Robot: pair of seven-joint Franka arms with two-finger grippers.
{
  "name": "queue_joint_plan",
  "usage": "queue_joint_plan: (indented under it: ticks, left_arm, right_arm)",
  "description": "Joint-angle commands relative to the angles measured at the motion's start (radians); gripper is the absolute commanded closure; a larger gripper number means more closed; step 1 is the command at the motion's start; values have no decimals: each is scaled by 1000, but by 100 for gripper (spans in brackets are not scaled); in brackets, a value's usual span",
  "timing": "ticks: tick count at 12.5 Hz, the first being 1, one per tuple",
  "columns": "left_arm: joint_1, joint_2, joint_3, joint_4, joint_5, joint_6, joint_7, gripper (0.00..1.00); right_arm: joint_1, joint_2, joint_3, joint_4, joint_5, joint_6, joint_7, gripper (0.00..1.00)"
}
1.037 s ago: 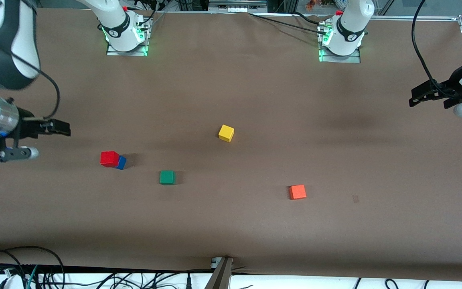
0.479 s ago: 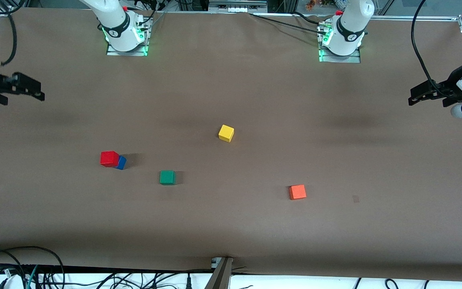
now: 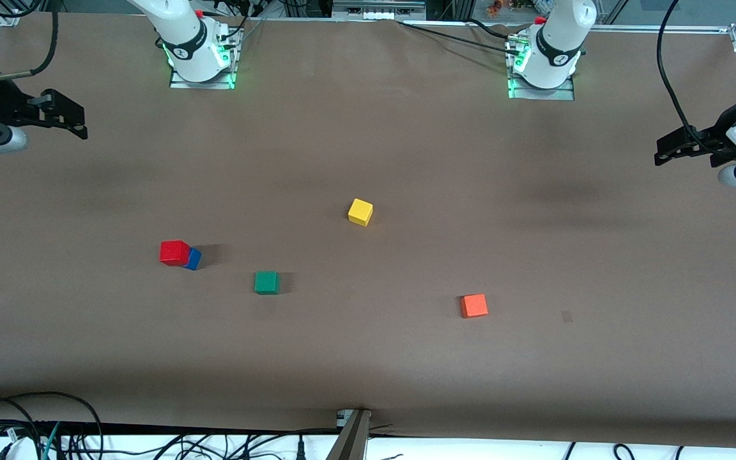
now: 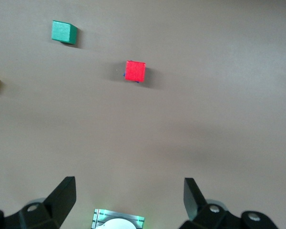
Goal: Pass red block to right arm, stack on blue
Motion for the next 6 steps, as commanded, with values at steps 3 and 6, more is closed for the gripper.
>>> queue_joint_plan:
  ticks: [3,6]
  left_arm:
    - [0,-14,-5,-2,20,-13,-7,0]
    - [0,-9,-5,8,19,-13,-4,0]
  right_arm:
    - [-13,10,0,5,-2,0,-6,0]
    - [-13,10,0,4,-2,0,-2,0]
